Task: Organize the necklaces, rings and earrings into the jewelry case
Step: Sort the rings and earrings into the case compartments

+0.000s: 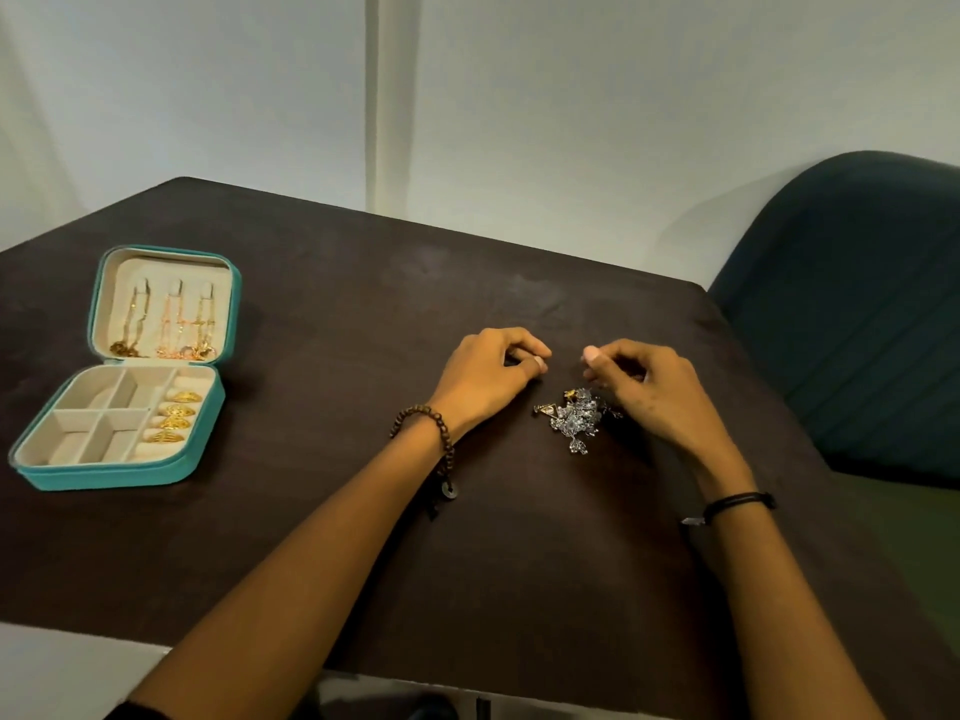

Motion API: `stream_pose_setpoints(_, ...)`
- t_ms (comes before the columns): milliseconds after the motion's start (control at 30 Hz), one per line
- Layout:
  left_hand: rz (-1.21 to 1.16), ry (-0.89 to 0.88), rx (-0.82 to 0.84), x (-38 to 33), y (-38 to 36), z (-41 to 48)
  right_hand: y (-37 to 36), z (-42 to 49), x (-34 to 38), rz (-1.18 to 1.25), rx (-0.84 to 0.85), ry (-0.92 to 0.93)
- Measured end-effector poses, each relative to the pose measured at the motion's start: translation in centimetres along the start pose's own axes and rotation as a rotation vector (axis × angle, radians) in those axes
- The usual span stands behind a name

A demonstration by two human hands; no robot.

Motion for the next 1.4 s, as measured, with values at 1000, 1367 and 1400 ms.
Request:
stream_pose_setpoints(1000,-0.427,-0.139,0.037,-0.8,0.0,0.0,-1.4,0.2,0.6,0.656,-0.059,0.054)
stream_pose_setpoints(1367,-0.446,-0.099,-0.036,-0.9,0.3,0.2,-1.5,0.2,1.0,0.642,0.001,0.060)
stream_pose_setpoints(1400,-0.448,-0.094,-0.040,-0.8,0.3,0.3,-1.5,0.1,1.0,0.631,0.007,0.069)
Point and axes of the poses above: each hand's wrist, its own z-axis towards the middle knuckle, its own y-axis out of the back of the hand, x = y × z, the point moved 1 cm from there along z, towards the middle knuckle, and after that the axes turned 11 degrees about z, right-handed, at the moved point
